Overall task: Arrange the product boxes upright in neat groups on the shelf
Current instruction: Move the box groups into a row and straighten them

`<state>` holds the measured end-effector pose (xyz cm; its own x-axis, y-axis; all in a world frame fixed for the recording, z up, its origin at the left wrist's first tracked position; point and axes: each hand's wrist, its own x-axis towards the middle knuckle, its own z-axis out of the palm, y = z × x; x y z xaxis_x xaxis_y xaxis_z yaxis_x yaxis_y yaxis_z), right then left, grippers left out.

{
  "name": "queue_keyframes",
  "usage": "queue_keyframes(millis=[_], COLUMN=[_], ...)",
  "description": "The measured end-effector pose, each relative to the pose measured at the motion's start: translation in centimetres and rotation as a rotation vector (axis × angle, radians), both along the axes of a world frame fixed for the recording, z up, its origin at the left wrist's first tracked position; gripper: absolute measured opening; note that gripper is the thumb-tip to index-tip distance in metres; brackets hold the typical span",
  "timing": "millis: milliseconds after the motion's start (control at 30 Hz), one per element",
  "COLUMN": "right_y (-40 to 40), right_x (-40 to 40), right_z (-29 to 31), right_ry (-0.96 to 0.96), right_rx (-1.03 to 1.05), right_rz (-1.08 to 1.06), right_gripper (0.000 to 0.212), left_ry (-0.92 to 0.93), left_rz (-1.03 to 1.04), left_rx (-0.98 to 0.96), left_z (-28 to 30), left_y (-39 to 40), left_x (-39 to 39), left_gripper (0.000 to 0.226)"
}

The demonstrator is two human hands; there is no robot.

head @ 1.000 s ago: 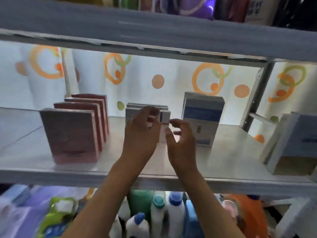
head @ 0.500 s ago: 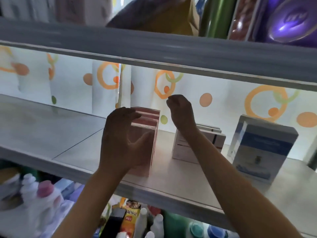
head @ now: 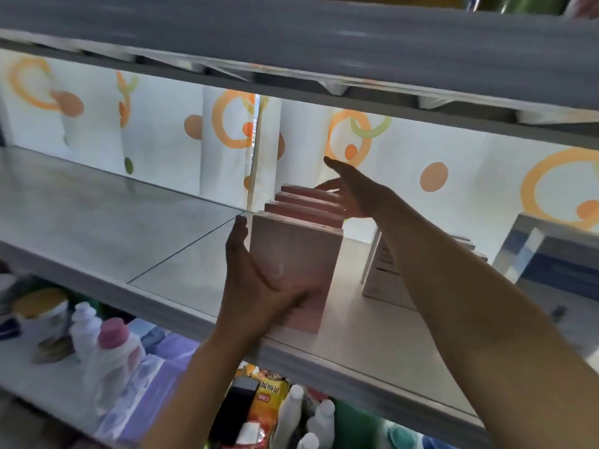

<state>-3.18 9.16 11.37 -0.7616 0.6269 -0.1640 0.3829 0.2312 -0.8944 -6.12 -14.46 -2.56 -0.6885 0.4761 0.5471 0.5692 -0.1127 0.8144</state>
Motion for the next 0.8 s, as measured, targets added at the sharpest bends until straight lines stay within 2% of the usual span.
queue_keyframes(millis=[100, 233, 300, 400, 467, 533, 700, 800], right_y=[0.7, 1.0, 0.7, 0.3, -0.6, -1.6, -4.5, -4.9], right_x=[-0.2, -0.3, -0.4, -0.4, -0.1, 0.1, 0.3, 0.2], right_z=[-0.4, -0.9, -0.9, -1.0, -1.5, -2.1, -1.9, -1.4], right_ry=[-0.119, -0.127, -0.152, -0.19, -0.182, -0.193, -0.275, -0.288], right_rx=[-0.135, -0.223, -0.208, -0.211, -0.128, -0.074, -0.086, -0.134], right_rz=[0.16, 0.246, 0.263, 0.266, 0.273, 0.266, 0.339, 0.364], right_gripper=[0.057, 0.048, 0.044, 0.038, 0.02, 0.023, 0.033, 0.056], left_ry=[0.003, 0.017, 0.022, 0.016, 0.008, -0.014, -0.076, -0.101], left_rz=[-0.022, -0.01, 0.004, 0.007, 0.006, 0.018, 0.024, -0.016], left_rx=[-0.041, -0.083, -0.102, -0.11, -0.117, -0.168, -0.271, -0.272], left_z=[-0.2, -0.4, -0.6, -0.7, -0.7, -0.8, -1.0, -0.5], left_y=[0.2, 0.3, 0.4, 0.4, 0.3, 0.4, 0.7, 0.8], left_x=[-0.3, -0.4, -0.6, -0.7, -0.6, -0.5, -0.5, -0.3], left_gripper=[0.135, 0.137, 0.137, 0.126, 0.121, 0.123, 0.125, 0.119])
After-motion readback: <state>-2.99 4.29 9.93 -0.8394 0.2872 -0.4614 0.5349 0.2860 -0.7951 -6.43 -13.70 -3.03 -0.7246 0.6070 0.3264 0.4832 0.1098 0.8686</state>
